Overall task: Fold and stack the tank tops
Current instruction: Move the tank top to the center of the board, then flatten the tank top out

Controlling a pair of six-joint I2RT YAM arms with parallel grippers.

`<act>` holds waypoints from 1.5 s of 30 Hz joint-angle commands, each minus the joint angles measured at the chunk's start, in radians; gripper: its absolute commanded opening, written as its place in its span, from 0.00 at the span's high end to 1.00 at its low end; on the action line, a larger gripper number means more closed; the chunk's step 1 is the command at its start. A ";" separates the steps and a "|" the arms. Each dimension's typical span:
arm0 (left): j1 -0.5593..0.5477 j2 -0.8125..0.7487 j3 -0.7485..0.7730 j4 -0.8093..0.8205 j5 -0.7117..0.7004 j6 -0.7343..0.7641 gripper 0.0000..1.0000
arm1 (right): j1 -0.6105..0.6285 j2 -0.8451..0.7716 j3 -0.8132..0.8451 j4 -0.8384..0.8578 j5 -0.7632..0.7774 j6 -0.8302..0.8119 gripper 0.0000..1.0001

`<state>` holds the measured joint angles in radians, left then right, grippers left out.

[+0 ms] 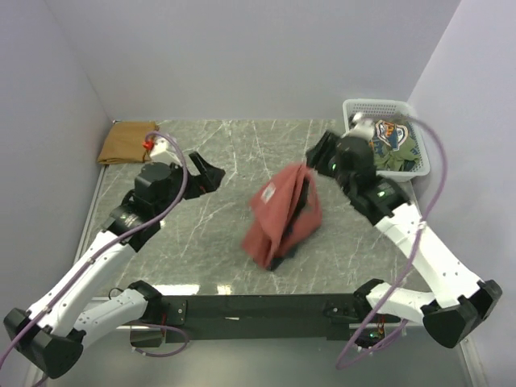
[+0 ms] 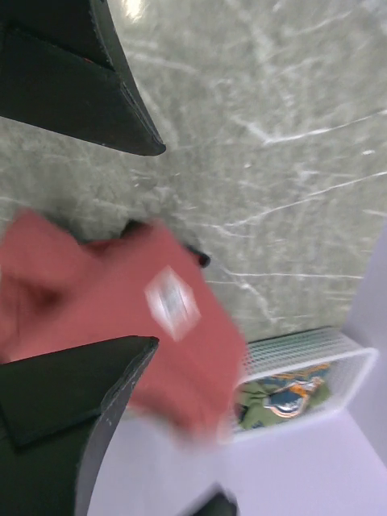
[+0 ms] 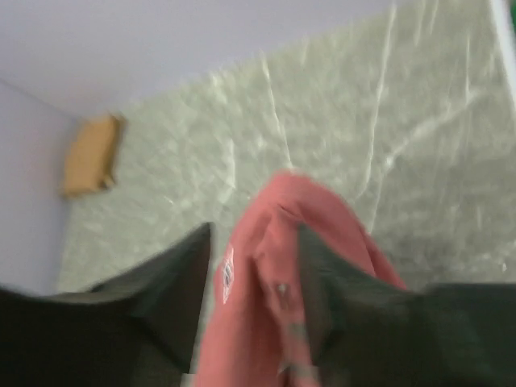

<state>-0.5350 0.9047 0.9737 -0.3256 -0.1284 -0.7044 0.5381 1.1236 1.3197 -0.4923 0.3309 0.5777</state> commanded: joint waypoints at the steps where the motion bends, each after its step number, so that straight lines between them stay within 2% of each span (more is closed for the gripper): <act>1: 0.004 0.043 -0.098 0.089 0.105 -0.066 0.01 | -0.001 -0.067 -0.232 0.058 -0.001 0.060 0.42; 2: 0.003 0.052 -0.118 0.124 0.121 -0.090 0.01 | -0.001 -0.085 -0.313 0.063 0.008 0.068 0.41; 4: 0.003 0.088 -0.190 0.163 0.163 -0.134 0.01 | 0.000 -0.134 -0.371 0.052 0.017 0.099 0.40; 8: 0.004 0.149 -0.315 0.275 0.193 -0.203 0.01 | 0.048 -0.194 -0.525 0.110 -0.101 0.146 0.43; 13: 0.004 0.274 -0.397 0.388 0.200 -0.237 0.02 | 0.288 -0.153 -0.579 0.104 -0.015 0.246 0.48; 20: 0.000 0.519 -0.284 0.387 0.133 -0.230 0.08 | 0.515 -0.108 -0.619 0.101 0.086 0.382 0.52; 21: 0.000 0.540 -0.271 0.381 0.087 -0.227 0.09 | 0.531 -0.099 -0.617 0.086 0.100 0.390 0.52; 24: -0.008 0.632 -0.215 0.378 0.072 -0.208 0.13 | 0.575 -0.081 -0.622 0.063 0.134 0.422 0.55; 29: -0.068 0.793 -0.086 0.327 -0.037 -0.161 0.16 | 0.625 -0.090 -0.674 0.066 0.143 0.481 0.56; 31: -0.085 0.841 -0.064 0.296 -0.072 -0.150 0.21 | 0.657 -0.097 -0.691 0.066 0.145 0.514 0.56; 34: -0.091 0.882 -0.044 0.286 -0.091 -0.145 0.35 | 0.719 -0.105 -0.724 0.083 0.145 0.566 0.56; 35: -0.092 0.890 -0.041 0.287 -0.093 -0.145 0.44 | 0.738 -0.096 -0.729 0.086 0.148 0.582 0.56; 38: -0.094 0.904 -0.035 0.284 -0.100 -0.141 0.58 | 0.813 -0.050 -0.718 0.107 0.161 0.634 0.55; 40: -0.094 0.904 -0.030 0.278 -0.100 -0.133 0.71 | 0.856 0.011 -0.688 0.124 0.166 0.659 0.55; 43: -0.094 0.884 -0.015 0.257 -0.111 -0.129 0.95 | 0.884 0.114 -0.622 0.139 0.168 0.683 0.55; 44: -0.094 0.876 -0.015 0.249 -0.119 -0.129 0.99 | 0.887 0.140 -0.600 0.147 0.169 0.685 0.55; 45: -0.094 0.855 -0.013 0.246 -0.125 -0.126 0.99 | 0.890 0.165 -0.578 0.149 0.174 0.677 0.55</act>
<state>-0.6258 1.7813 0.9470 0.0021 -0.2150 -0.8528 1.4120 1.2270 0.6506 -0.3943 0.4461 1.2106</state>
